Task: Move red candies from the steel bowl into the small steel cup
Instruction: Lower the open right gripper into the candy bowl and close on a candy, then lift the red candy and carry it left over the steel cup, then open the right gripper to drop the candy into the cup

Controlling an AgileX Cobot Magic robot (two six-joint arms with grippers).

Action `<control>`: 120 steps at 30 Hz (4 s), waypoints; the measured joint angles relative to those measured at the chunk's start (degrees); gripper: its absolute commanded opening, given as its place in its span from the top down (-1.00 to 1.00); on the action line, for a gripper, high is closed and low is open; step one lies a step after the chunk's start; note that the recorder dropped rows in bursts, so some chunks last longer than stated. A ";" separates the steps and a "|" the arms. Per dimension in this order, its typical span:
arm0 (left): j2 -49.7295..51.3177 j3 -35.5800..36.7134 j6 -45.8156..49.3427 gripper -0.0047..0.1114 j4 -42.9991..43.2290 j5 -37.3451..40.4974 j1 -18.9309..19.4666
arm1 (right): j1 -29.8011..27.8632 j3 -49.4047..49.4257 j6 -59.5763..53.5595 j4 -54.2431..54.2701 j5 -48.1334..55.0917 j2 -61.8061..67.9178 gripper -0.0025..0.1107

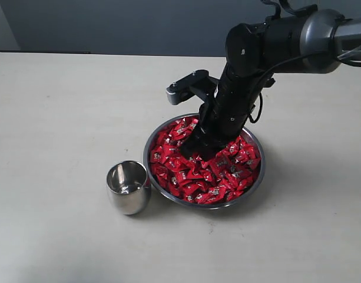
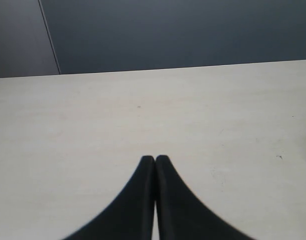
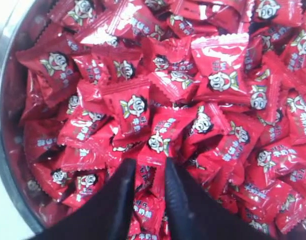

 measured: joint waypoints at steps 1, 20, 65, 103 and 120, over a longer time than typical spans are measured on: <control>0.00 0.00 0.00 0.91 0.00 0.00 0.00 | 0.00 0.00 0.57 0.00 0.00 0.00 0.19; 0.00 0.00 0.00 0.91 0.00 0.00 0.00 | 0.09 -6.49 4.59 -1.11 2.47 5.98 0.24; 0.00 0.00 0.00 0.91 0.00 0.00 0.00 | 0.09 -7.38 6.84 -5.15 3.90 4.10 0.97; 0.00 0.00 0.00 0.91 0.00 0.00 0.00 | 15.30 -16.75 -10.23 3.90 6.91 6.31 0.97; 0.00 0.00 0.00 0.91 0.00 0.00 0.00 | 15.39 -16.75 -9.73 4.98 8.00 6.31 0.34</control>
